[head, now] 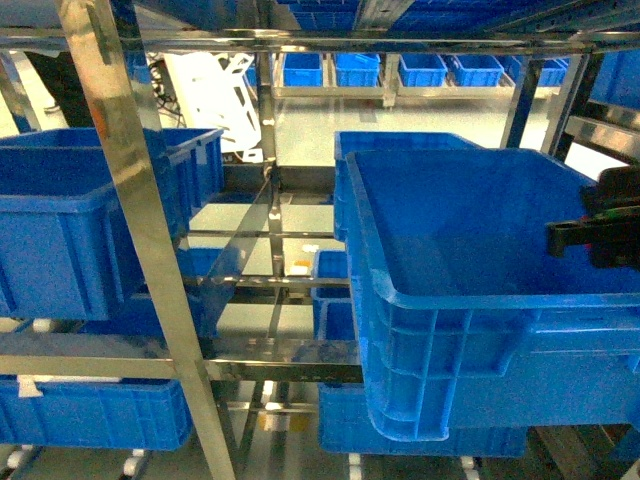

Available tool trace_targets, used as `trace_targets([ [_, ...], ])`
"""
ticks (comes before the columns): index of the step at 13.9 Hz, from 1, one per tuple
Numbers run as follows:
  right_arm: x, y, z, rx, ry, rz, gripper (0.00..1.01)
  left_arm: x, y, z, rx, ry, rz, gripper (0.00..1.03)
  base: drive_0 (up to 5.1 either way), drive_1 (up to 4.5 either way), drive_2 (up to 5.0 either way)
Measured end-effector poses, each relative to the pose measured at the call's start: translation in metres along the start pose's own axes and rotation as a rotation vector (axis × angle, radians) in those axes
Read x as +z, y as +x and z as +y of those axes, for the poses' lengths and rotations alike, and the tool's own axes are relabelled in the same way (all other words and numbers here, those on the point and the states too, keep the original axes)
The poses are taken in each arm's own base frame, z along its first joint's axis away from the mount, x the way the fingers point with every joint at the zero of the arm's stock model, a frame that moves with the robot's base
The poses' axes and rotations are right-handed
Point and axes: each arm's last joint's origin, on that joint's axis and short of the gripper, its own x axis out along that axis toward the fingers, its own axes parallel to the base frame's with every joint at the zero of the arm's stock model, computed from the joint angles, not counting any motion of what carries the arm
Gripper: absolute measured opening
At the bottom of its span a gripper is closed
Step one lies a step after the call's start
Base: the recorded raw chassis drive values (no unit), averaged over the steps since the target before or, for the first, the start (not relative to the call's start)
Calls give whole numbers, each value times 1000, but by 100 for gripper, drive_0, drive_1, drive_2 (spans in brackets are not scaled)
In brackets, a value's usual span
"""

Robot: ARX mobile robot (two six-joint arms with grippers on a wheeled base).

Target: Pick red block from blue box to shelf

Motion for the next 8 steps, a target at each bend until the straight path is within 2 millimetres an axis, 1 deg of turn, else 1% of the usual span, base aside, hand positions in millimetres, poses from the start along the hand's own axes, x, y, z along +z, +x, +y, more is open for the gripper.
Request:
trace_targets([
  [1, 11, -7, 2, -11, 66, -140, 95, 0, 0, 0, 0, 0, 1, 98, 0, 0, 0],
  [2, 9, -38, -9, -12, 93, -260, 81, 0, 0, 0, 0, 0, -2, 98, 0, 0, 0],
  [6, -5, -53, -17, -20, 87, -214, 66, 0, 0, 0, 0, 0, 1, 98, 0, 0, 0],
  [8, -8, -59, -20, -23, 86, -206, 61, 0, 0, 0, 0, 0, 0, 98, 0, 0, 0],
])
